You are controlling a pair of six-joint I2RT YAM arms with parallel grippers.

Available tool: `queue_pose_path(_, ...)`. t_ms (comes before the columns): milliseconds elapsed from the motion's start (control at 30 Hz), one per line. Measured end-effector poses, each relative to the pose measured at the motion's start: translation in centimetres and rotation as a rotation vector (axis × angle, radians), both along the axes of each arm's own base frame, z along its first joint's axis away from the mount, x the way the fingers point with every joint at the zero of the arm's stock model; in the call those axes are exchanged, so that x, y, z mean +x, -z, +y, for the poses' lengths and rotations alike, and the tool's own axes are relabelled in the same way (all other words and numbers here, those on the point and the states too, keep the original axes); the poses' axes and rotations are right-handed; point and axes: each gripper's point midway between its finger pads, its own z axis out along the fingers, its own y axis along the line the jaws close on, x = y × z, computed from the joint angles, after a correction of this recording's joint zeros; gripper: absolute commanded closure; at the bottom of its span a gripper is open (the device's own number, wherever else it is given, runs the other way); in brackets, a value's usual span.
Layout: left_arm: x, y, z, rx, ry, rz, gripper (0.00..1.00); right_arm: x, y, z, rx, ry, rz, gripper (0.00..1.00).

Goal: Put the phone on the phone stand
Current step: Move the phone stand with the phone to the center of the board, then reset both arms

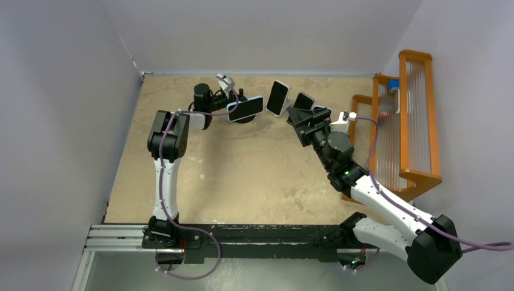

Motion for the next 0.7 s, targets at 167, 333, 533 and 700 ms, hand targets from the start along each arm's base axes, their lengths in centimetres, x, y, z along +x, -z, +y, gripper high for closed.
queue_pose_path(167,1.9,0.0,-0.5,-0.003,0.012,0.01,0.45,0.0,1.7,-0.3,-0.048,0.006,0.031,0.01)
queue_pose_path(333,1.8,0.9,0.1,0.007,0.001,0.057,0.27,-0.1,2.0,-0.6,-0.086,0.007,0.028,0.01)
queue_pose_path(533,-1.4,3.2,3.7,0.047,-0.095,0.149,0.14,-1.2,0.4,-1.2,-0.126,-0.008,-0.031,0.01)
queue_pose_path(700,-4.0,1.4,7.5,0.072,-0.219,0.15,0.11,-1.8,0.7,-1.3,-0.208,-0.03,-0.054,0.01)
